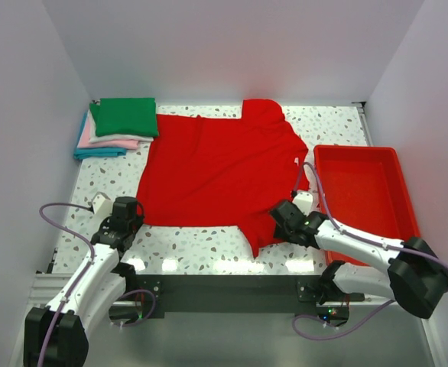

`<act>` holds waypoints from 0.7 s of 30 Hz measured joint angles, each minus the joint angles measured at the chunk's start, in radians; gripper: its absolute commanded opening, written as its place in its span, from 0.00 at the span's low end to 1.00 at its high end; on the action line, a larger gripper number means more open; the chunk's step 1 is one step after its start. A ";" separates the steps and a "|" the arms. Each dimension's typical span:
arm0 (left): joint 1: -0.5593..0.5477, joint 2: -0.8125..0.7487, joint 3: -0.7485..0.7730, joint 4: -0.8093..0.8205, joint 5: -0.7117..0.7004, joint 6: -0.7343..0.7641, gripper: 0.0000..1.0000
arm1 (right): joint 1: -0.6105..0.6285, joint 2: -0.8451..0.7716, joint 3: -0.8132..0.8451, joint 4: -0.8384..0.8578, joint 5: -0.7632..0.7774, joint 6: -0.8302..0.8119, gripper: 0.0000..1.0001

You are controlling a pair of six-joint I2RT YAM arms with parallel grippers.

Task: Fold and stack the t-shirts
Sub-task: Fold the tshirt

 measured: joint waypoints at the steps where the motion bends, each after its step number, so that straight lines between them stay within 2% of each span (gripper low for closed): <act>1: 0.000 0.000 0.000 0.001 0.000 0.003 0.00 | 0.000 0.001 -0.019 0.019 -0.018 0.001 0.49; 2: 0.000 -0.001 0.000 0.002 0.000 0.004 0.00 | 0.000 -0.002 -0.035 0.029 -0.025 0.003 0.40; 4: 0.000 -0.001 0.000 0.005 0.000 0.005 0.00 | 0.000 -0.027 -0.050 0.049 -0.033 0.011 0.31; 5: 0.000 0.000 0.000 0.007 0.000 0.006 0.00 | -0.001 -0.043 -0.061 0.057 -0.042 0.017 0.15; 7: 0.000 0.000 0.000 0.012 0.001 0.007 0.00 | -0.001 -0.084 -0.084 0.059 -0.056 0.027 0.02; 12: 0.000 0.008 0.003 0.016 0.001 0.008 0.00 | 0.001 -0.203 -0.094 0.024 -0.096 0.050 0.00; 17: 0.006 0.008 0.025 0.017 0.000 0.016 0.00 | 0.023 -0.433 -0.093 -0.053 -0.142 0.081 0.00; 21: 0.010 0.008 0.043 0.018 0.000 0.022 0.00 | 0.091 -0.528 -0.093 -0.084 -0.166 0.137 0.00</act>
